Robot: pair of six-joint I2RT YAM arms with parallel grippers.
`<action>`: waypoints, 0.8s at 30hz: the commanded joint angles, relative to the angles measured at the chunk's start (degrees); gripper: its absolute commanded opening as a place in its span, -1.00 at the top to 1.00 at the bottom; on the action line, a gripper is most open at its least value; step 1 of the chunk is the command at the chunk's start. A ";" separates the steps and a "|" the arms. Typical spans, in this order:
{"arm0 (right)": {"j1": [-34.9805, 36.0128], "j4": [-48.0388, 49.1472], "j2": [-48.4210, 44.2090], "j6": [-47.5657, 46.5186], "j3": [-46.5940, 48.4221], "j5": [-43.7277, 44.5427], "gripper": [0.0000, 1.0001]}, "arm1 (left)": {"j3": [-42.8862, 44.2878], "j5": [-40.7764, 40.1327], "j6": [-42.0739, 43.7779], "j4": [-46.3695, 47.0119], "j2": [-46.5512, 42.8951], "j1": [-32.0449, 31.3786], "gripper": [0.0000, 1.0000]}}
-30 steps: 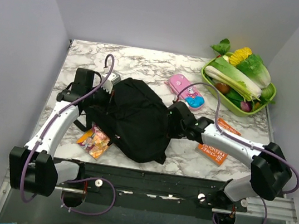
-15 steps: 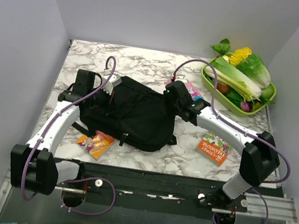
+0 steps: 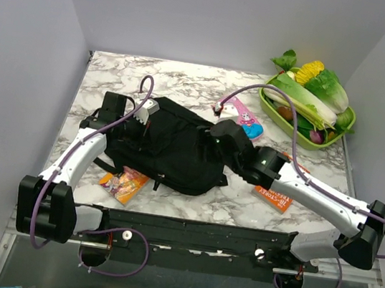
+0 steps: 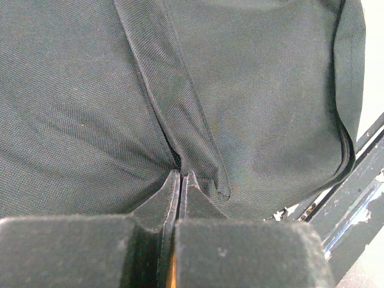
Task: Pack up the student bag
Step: Unzip the student bag at the center of the board.
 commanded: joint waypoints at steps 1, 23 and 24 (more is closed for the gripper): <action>5.46 -1.12 3.13 5.89 -2.61 -9.10 -0.50 | 0.65 3.93 0.11 2.19 1.88 -1.03 1.00; 11.53 0.37 6.38 7.92 -4.99 -18.94 -0.25 | 4.35 -9.93 -19.58 10.98 1.35 -13.16 1.00; 11.62 2.47 6.82 6.00 -5.34 -21.58 -0.25 | 4.52 -10.73 -19.93 10.89 1.53 -13.25 1.00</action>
